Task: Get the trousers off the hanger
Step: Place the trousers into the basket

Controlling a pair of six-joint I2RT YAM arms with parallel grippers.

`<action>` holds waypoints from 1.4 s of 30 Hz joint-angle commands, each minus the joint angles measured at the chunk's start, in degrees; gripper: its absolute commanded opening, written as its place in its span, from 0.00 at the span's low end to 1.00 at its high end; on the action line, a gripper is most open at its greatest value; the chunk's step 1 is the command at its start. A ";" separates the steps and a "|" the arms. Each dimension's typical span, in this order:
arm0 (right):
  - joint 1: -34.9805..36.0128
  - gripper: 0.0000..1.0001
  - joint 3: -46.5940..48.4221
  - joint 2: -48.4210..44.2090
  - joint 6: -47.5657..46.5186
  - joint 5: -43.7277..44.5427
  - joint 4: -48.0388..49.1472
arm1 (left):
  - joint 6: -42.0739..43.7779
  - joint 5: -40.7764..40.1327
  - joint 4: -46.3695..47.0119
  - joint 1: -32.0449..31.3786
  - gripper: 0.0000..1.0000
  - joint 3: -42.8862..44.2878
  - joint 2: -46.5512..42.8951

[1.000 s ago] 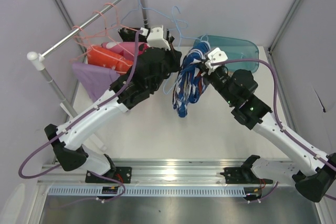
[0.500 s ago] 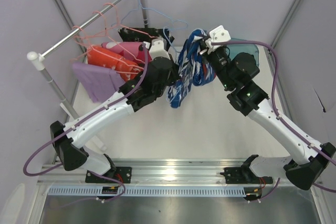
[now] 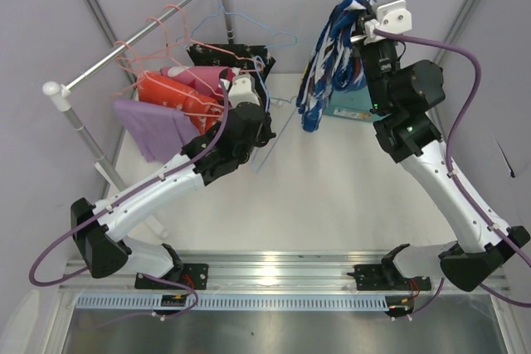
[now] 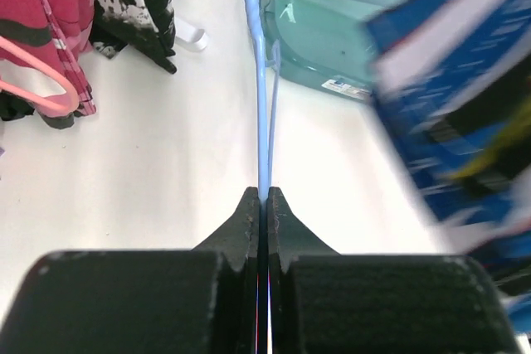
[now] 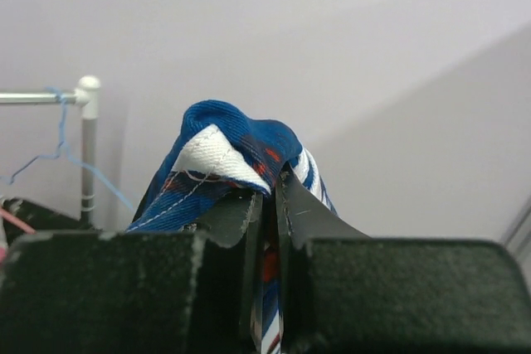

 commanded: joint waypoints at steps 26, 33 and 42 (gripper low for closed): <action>-21.43 0.00 10.46 18.80 -25.32 8.25 6.11 | 4.34 4.60 7.39 0.73 0.00 -7.54 -5.88; -21.08 0.00 10.90 24.60 -33.41 16.07 9.36 | 4.08 3.72 6.25 0.73 0.00 -7.62 -5.70; -23.01 0.00 9.50 24.07 -32.99 15.74 9.80 | 4.17 4.51 6.78 0.73 0.00 -8.06 -5.44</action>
